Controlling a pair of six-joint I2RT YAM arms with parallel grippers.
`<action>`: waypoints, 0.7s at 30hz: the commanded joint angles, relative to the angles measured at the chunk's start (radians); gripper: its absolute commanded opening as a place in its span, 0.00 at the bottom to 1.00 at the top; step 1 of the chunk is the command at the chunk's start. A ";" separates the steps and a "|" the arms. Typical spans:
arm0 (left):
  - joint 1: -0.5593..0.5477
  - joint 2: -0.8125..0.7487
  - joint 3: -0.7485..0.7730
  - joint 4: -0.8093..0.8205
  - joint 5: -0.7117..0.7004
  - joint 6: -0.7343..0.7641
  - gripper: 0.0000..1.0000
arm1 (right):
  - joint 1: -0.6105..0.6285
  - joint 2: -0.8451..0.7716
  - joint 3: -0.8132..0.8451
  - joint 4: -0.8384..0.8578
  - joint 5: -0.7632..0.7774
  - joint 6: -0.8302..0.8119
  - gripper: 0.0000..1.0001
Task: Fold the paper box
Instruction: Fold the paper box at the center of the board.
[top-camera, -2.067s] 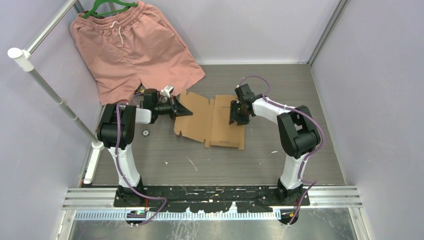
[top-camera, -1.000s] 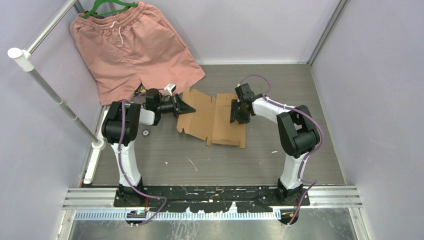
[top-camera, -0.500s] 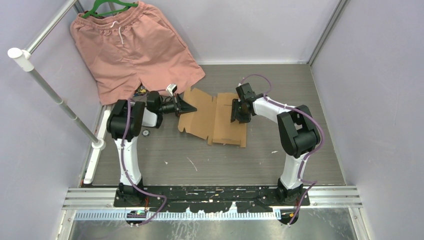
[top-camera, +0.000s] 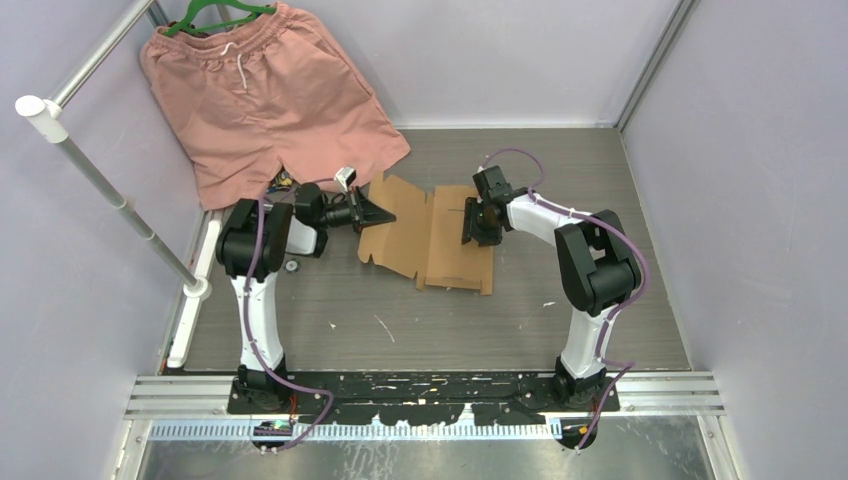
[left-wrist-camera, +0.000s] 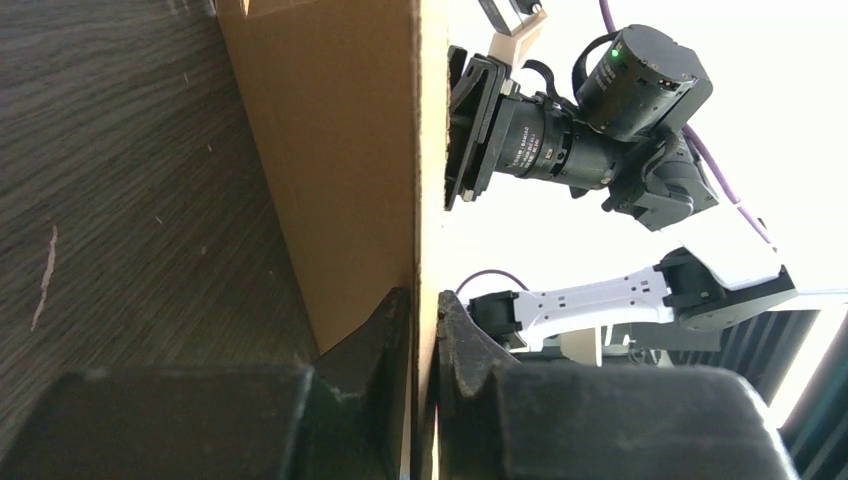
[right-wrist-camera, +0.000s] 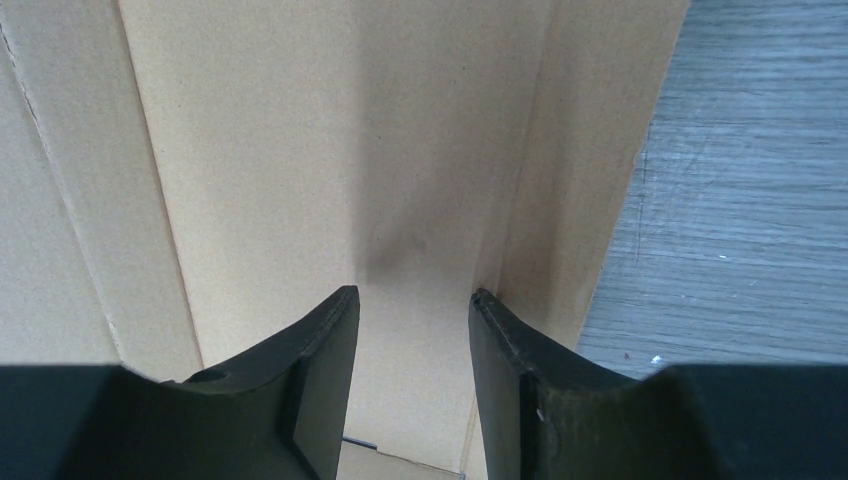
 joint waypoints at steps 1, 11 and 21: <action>-0.131 0.019 -0.031 -0.283 0.007 0.214 0.13 | 0.036 0.170 -0.074 0.117 -0.152 0.053 0.50; -0.202 -0.074 0.095 -1.082 -0.152 0.733 0.13 | 0.036 0.188 -0.079 0.139 -0.173 0.063 0.50; -0.217 -0.078 0.101 -1.093 -0.163 0.730 0.13 | 0.037 0.200 -0.096 0.164 -0.193 0.065 0.50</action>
